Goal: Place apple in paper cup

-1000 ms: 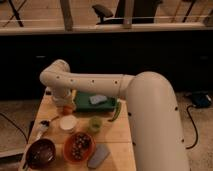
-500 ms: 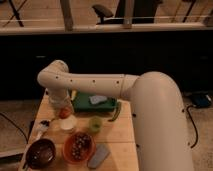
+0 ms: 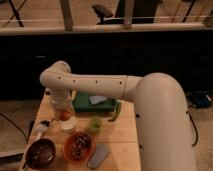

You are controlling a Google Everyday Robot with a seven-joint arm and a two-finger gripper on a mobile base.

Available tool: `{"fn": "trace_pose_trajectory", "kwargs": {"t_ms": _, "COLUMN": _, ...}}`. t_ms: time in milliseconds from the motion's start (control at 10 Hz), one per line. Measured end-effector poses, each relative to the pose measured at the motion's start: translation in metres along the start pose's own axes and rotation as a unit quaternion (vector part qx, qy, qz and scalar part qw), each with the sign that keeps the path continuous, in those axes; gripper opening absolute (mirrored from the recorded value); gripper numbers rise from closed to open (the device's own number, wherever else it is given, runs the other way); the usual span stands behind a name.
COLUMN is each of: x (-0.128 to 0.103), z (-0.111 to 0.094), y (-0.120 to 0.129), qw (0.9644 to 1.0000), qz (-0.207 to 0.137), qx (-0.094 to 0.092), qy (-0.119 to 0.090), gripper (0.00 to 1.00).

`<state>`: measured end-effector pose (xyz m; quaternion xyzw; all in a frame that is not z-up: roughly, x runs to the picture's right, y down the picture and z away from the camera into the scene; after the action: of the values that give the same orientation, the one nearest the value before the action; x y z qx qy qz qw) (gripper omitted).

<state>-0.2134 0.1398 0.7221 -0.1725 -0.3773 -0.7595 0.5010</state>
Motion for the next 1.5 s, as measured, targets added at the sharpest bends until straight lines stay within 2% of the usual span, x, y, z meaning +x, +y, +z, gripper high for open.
{"fn": "trace_pose_trajectory", "kwargs": {"t_ms": 400, "x": -0.0024, "z": 0.0014, "y": 0.0013, "qw": 1.0, "qz": 0.002, "qx": 0.004, "qy": -0.003, "gripper": 0.01}}
{"fn": "trace_pose_trajectory", "kwargs": {"t_ms": 700, "x": -0.0027, "z": 0.0028, "y": 0.0005, "qw": 0.9999, "qz": -0.003, "qx": 0.006, "qy": -0.013, "gripper": 0.27}}
{"fn": "trace_pose_trajectory", "kwargs": {"t_ms": 1100, "x": -0.0042, "z": 0.0032, "y": 0.0015, "qw": 0.9999, "qz": -0.004, "qx": 0.004, "qy": -0.015, "gripper": 0.69}}
{"fn": "trace_pose_trajectory", "kwargs": {"t_ms": 1300, "x": -0.0052, "z": 0.0028, "y": 0.0032, "qw": 0.9999, "qz": -0.003, "qx": 0.003, "qy": -0.015, "gripper": 0.8}}
{"fn": "trace_pose_trajectory", "kwargs": {"t_ms": 1500, "x": -0.0057, "z": 0.0025, "y": 0.0041, "qw": 0.9999, "qz": -0.002, "qx": 0.003, "qy": -0.014, "gripper": 0.8}}
